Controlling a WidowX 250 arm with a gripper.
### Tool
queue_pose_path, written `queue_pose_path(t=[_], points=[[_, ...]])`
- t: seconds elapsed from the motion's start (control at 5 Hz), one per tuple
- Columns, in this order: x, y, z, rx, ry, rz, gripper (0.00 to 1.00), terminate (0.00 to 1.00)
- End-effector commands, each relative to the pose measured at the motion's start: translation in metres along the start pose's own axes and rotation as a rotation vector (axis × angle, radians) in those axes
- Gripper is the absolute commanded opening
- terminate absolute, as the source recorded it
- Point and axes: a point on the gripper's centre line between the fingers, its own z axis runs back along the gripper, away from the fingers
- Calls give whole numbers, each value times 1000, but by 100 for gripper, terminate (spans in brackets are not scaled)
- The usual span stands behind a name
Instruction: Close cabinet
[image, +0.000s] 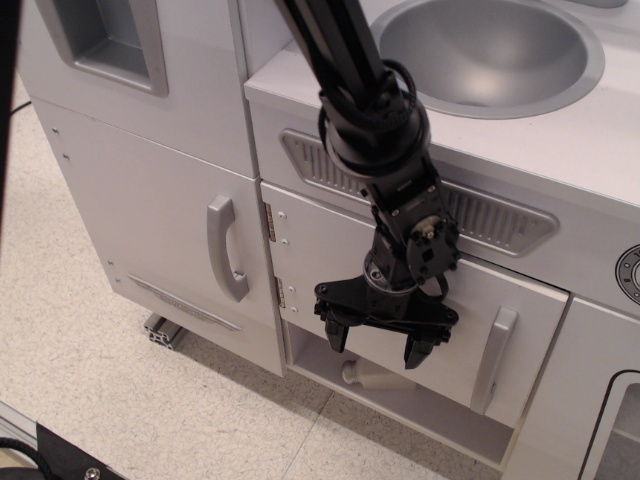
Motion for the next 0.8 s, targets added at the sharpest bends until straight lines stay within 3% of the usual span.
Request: queue_pose_path(t=[0.0, 0.2, 0.4, 0.6], points=[[19, 1, 15, -57, -159, 9, 100, 0], [6, 20, 32, -80, -128, -22, 100, 0], [-9, 37, 40, -61, -78, -67, 100, 0], [-9, 37, 40, -61, -78, -67, 100, 0]])
